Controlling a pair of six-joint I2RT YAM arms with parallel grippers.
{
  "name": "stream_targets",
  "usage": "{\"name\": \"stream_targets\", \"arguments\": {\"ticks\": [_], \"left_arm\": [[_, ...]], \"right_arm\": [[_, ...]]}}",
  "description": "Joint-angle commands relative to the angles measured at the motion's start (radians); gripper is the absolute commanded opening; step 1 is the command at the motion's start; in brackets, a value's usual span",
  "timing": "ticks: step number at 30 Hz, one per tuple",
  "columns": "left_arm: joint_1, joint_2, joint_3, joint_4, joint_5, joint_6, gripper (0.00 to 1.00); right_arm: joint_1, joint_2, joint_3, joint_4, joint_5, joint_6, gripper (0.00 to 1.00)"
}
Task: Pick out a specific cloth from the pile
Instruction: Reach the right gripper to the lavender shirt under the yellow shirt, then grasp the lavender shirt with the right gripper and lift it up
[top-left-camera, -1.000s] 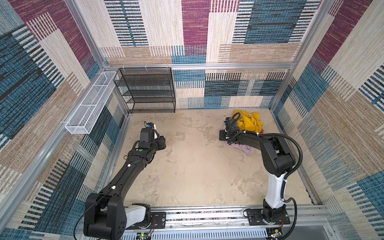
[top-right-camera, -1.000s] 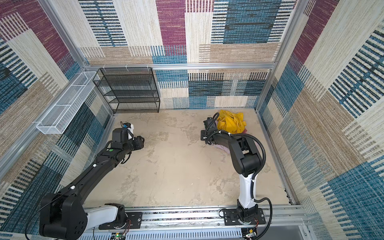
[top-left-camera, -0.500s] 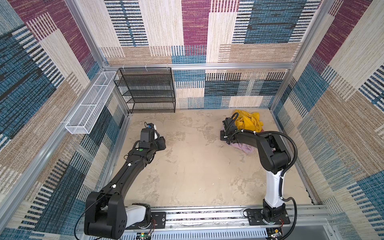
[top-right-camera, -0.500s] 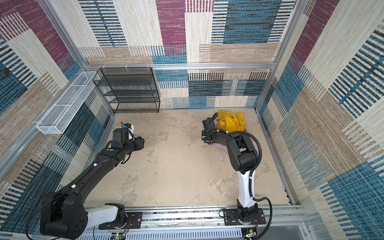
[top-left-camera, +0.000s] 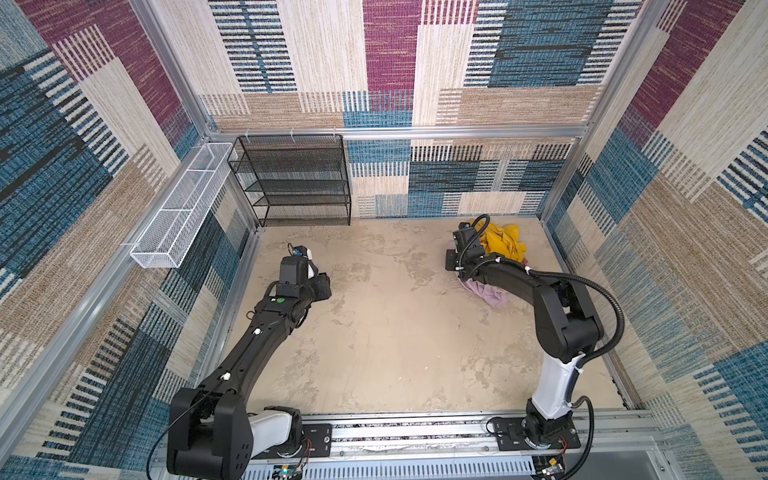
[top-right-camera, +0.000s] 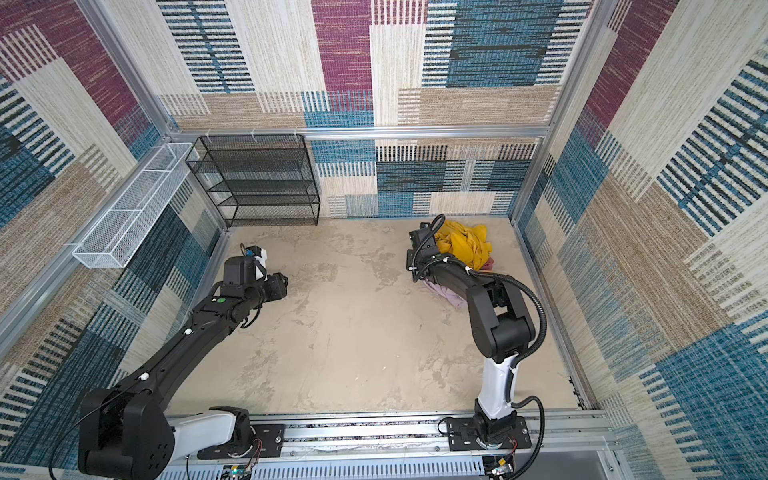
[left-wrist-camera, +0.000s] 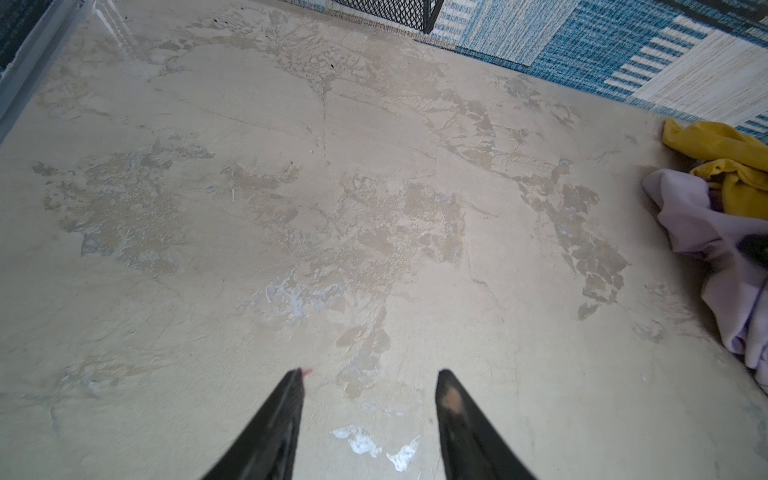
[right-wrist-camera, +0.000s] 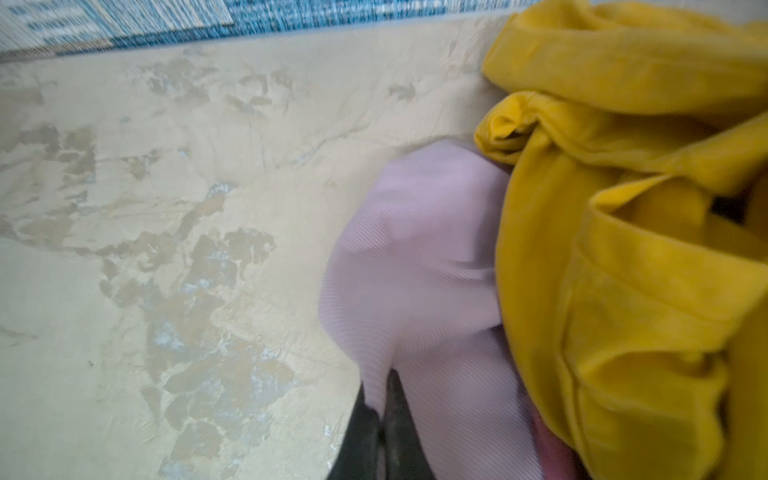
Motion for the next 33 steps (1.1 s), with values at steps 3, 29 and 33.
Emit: {"name": "stream_targets", "arguments": {"ticks": [3,29,33], "left_arm": [[0.000,-0.010,0.005,-0.003,0.014,0.005,0.55],[0.000,-0.040,0.038,-0.039,0.047,-0.023,0.54],[0.000,-0.051,0.042,-0.050,0.043,-0.024,0.54]], "right_arm": [[-0.030,-0.072,-0.005,0.038,-0.050,0.024,0.00],[-0.156,-0.307,0.069,-0.019,-0.153,-0.004,0.00],[-0.160,-0.333,0.087,-0.028,-0.152,-0.006,0.00]]}}
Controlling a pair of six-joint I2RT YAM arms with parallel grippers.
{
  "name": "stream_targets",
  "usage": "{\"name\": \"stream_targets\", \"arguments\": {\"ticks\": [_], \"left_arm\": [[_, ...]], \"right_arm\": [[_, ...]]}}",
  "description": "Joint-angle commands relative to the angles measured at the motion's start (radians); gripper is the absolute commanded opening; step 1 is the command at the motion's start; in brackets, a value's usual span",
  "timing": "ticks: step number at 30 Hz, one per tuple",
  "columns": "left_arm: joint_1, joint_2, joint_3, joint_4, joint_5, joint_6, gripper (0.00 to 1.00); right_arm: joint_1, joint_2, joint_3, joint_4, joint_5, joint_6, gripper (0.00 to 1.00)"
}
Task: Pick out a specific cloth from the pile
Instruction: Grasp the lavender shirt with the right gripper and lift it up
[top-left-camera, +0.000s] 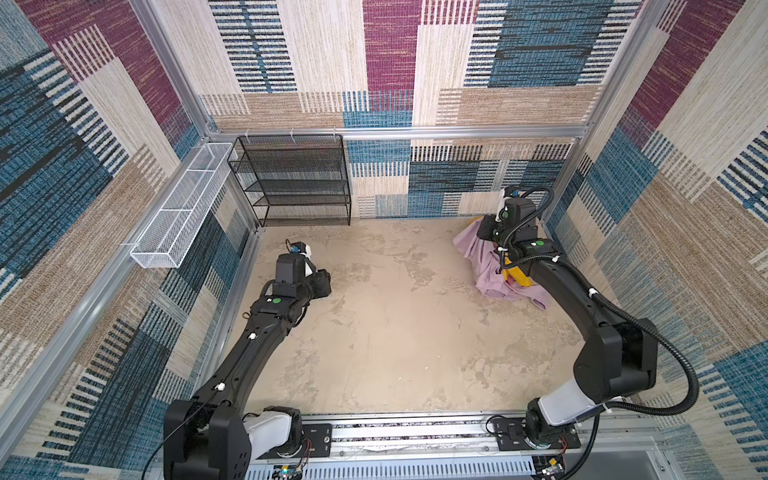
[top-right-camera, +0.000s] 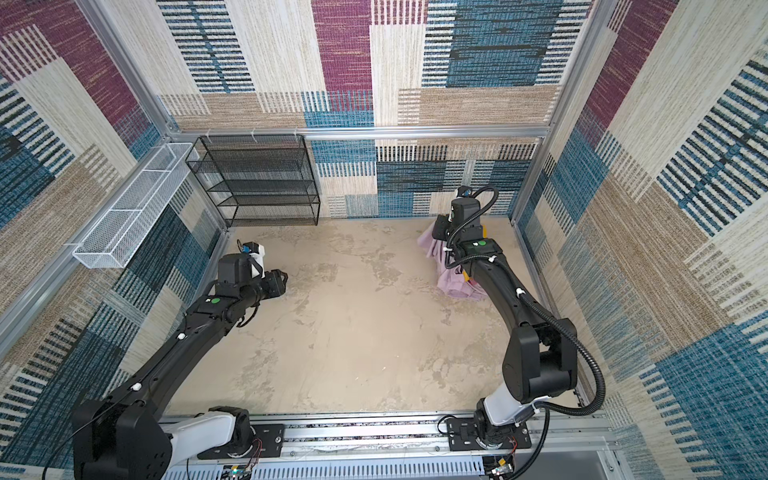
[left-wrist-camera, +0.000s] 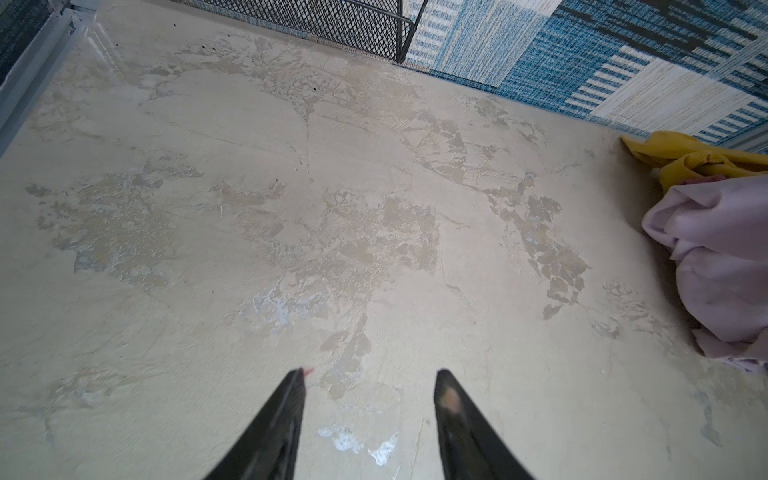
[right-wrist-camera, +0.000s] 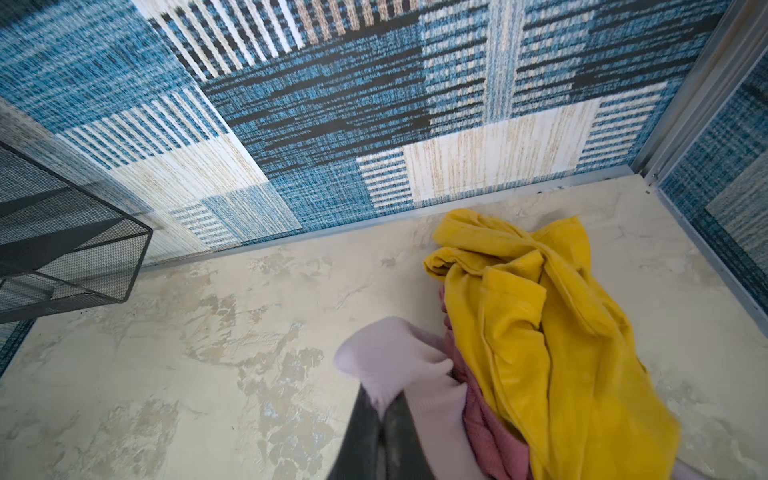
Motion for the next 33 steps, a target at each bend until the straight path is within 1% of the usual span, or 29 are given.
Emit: {"name": "stream_targets", "arguments": {"ticks": [1,9,19,28,33], "left_arm": [[0.000,-0.015,0.008,-0.020,-0.003,-0.019,0.54],[0.001,-0.040,0.011,-0.032,-0.016,-0.018,0.54],[0.000,-0.062,0.013,-0.041,-0.018,-0.018,0.54],[0.000,-0.076,0.018,-0.052,-0.022,-0.018,0.54],[0.000,-0.083,0.025,-0.064,-0.027,-0.015,0.54]], "right_arm": [[-0.004,-0.028,0.021,0.027,-0.014,-0.010,0.00],[-0.008,-0.061,0.083,0.001,-0.015,-0.020,0.00],[-0.009,-0.083,0.181,-0.034,-0.049,-0.023,0.00],[-0.011,-0.068,0.289,-0.062,-0.088,-0.029,0.00],[-0.011,-0.063,0.364,-0.083,-0.145,-0.032,0.00]]}}
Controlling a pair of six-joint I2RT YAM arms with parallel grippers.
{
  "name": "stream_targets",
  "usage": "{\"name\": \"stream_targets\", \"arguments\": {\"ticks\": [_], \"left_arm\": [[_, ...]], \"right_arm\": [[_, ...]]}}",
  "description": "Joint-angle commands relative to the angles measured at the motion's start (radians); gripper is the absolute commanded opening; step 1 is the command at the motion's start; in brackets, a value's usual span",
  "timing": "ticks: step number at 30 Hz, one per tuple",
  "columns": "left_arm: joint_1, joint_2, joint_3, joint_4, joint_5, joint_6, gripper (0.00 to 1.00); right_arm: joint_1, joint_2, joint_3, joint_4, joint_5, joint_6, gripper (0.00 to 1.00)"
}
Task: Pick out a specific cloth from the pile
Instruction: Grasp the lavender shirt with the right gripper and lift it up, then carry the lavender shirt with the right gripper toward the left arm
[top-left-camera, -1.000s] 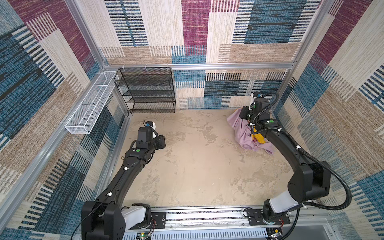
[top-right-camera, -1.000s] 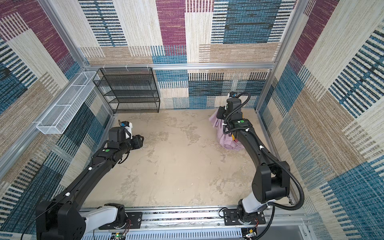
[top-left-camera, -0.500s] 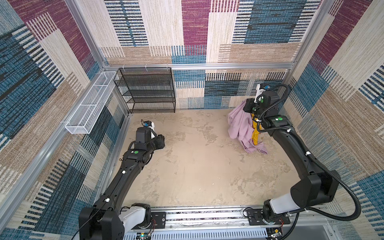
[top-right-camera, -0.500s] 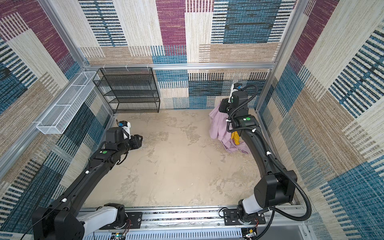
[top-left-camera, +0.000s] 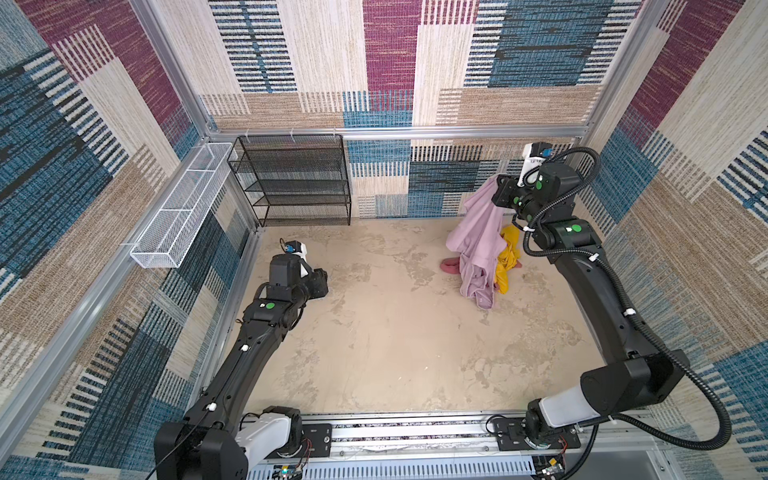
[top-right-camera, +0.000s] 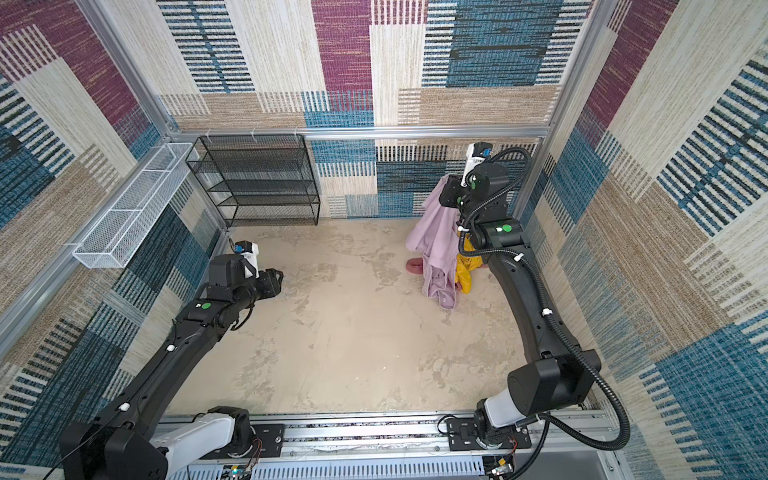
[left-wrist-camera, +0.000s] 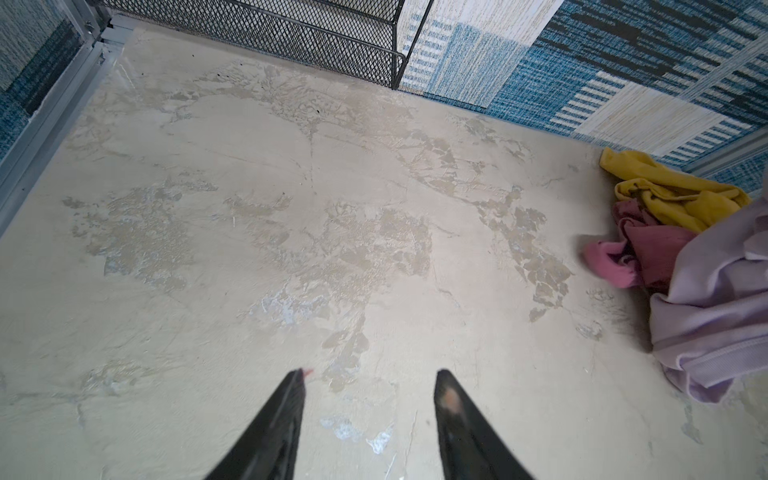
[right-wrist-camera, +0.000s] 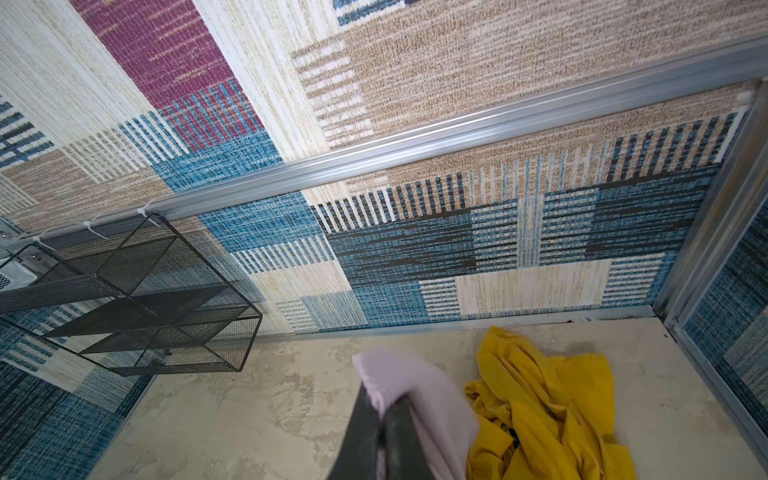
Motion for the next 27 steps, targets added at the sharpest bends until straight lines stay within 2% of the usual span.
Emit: {"name": "stream_targets", "arguments": {"ticks": [1,6,11,19,27], "left_arm": [[0.000,-0.008,0.011,-0.015,-0.007,-0.015,0.54],[0.000,-0.013,0.020,-0.026,-0.004,-0.019,0.54],[0.000,-0.019,0.046,-0.060,-0.004,-0.033,0.54],[0.000,-0.053,0.125,-0.182,-0.065,-0.064,0.53],[0.000,-0.065,0.241,-0.346,-0.106,-0.068,0.52]], "right_arm": [[0.000,0.003,0.049,0.020,-0.060,-0.010,0.00],[0.001,0.008,0.127,0.003,-0.171,-0.011,0.00],[0.001,0.030,0.210,-0.014,-0.335,-0.018,0.00],[0.013,0.049,0.265,0.011,-0.520,-0.003,0.00],[0.104,0.107,0.359,-0.013,-0.578,-0.032,0.00]]}}
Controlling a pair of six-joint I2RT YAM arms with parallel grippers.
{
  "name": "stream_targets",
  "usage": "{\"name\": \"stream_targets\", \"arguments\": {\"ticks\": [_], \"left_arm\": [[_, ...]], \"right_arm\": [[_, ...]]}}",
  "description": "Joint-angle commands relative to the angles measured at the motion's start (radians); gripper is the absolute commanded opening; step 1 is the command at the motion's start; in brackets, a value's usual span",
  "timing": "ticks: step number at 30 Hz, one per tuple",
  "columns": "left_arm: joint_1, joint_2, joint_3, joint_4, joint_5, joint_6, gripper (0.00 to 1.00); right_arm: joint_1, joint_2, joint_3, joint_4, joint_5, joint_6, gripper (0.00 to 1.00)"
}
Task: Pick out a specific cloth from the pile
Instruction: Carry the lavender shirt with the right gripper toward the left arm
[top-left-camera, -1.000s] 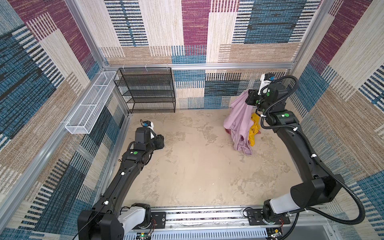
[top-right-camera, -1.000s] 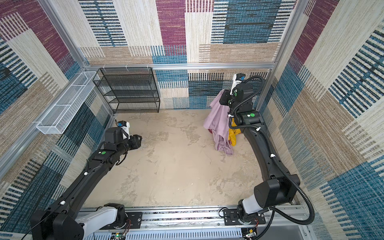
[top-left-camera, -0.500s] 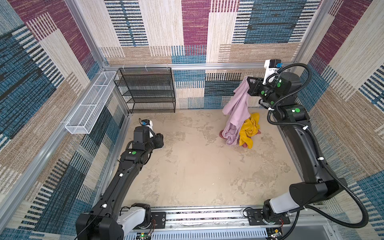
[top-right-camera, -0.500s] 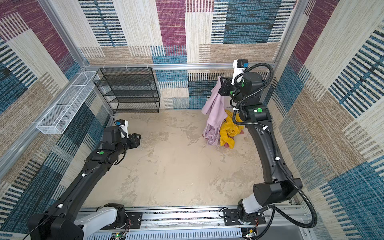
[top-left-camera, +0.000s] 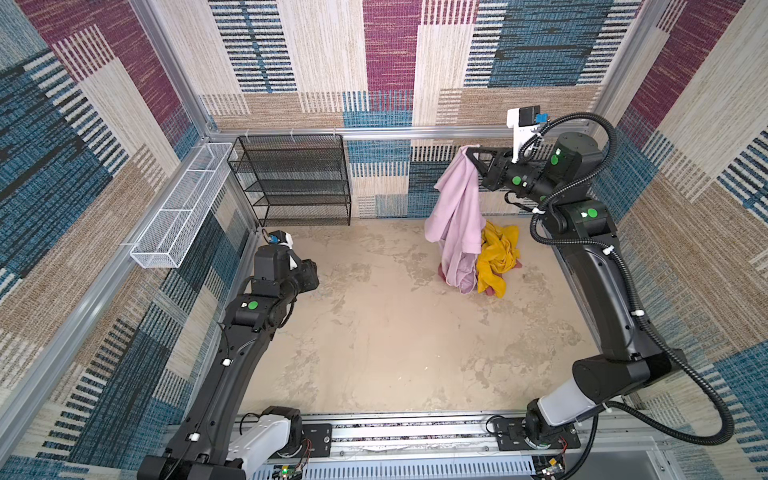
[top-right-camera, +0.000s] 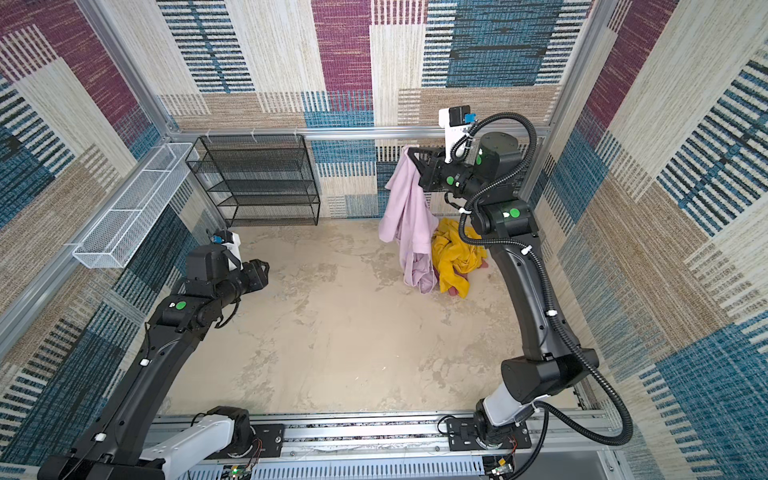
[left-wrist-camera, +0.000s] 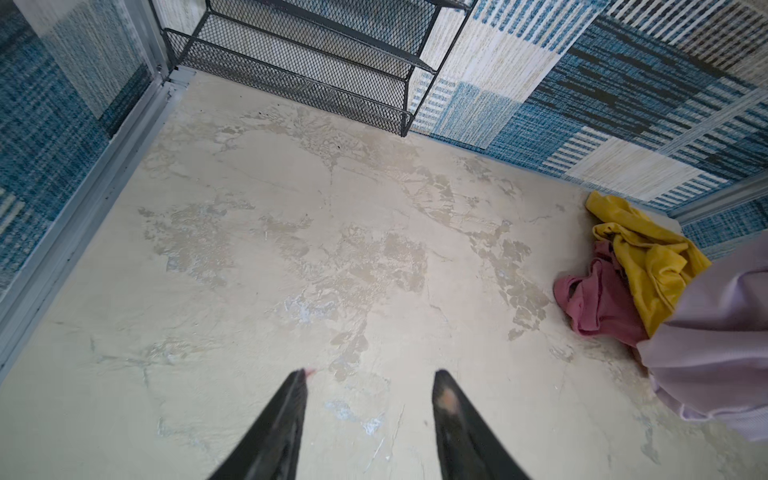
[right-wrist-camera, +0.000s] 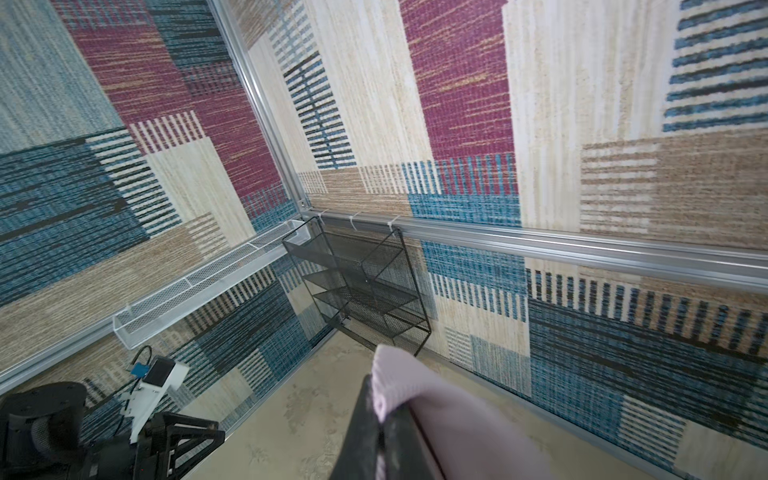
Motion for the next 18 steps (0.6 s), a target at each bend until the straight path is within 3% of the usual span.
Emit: {"name": "stream_targets", "arguments": {"ticks": [1,6,11,18], "left_arm": [[0.000,-0.001,0.042,-0.112,-0.028,-0.014,0.52],[0.000,-0.019,0.100,-0.226,-0.058,0.010,0.52],[0.000,-0.072,0.122,-0.325,-0.155,0.037,0.53],[0.002,-0.133,0.150,-0.446,-0.233,0.024,0.53]], "right_arm": [[0.035,0.024,0.039,0.019,-0.064,-0.010,0.00],[0.113,0.070,0.077,0.045,-0.121,0.008,0.00],[0.197,0.112,0.083,0.097,-0.162,0.020,0.00],[0.308,0.236,0.219,0.089,-0.181,0.016,0.00]]}}
